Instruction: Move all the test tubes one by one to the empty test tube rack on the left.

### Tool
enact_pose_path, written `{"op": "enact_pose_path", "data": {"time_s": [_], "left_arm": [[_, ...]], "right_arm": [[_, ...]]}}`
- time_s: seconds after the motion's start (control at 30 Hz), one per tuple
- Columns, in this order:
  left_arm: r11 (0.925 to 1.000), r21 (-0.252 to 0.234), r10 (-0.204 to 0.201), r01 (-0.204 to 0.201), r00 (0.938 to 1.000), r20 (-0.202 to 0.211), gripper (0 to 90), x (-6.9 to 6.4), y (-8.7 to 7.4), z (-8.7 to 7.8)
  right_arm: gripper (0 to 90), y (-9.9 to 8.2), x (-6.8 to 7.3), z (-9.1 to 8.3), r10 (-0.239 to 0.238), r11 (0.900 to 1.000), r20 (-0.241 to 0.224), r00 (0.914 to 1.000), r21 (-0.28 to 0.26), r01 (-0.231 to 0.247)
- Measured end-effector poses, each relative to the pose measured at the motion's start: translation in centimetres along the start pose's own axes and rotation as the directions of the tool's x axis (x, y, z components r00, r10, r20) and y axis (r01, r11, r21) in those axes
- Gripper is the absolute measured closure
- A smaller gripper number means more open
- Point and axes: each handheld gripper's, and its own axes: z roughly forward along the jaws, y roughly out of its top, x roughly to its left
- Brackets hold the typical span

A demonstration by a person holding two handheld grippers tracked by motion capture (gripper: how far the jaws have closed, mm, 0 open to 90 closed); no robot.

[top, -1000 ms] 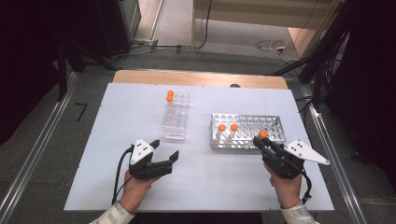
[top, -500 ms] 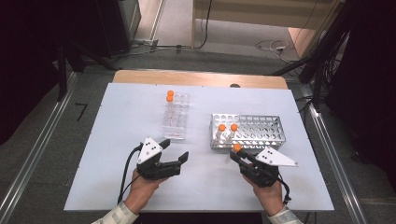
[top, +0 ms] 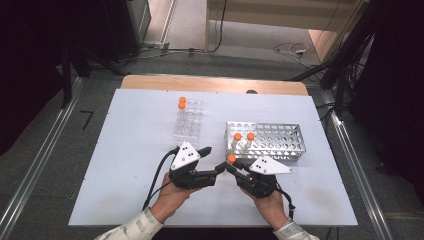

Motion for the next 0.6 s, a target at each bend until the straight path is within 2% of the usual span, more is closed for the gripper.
{"op": "enact_pose_path", "data": {"time_s": [0.13,0.23,0.33,0.6], "left_arm": [[1.0000,0.003,0.000,0.000,0.9998,0.020,44.5,-0.1,0.0,0.7],[0.9997,0.011,0.020,-0.021,0.9997,0.016,54.1,-0.2,-0.1,1.0],[0.9996,0.017,0.022,-0.023,0.9994,0.027,60.4,-0.2,-0.2,1.3],[0.9991,0.018,0.039,-0.039,0.9988,0.030,68.2,-0.4,-0.2,1.6]], "right_arm": [[72.2,0.1,0.3,0.6,-0.009,0.9999,-0.015,0.9998,0.014,0.009],[72.2,0.1,0.5,0.8,-0.018,0.9996,-0.022,0.9996,0.021,0.018],[72.1,0.1,0.6,0.8,-0.019,0.9996,-0.026,0.9995,0.019,0.020],[72.1,0.1,0.6,0.8,-0.018,0.9996,-0.028,0.9994,0.022,0.018]]}}
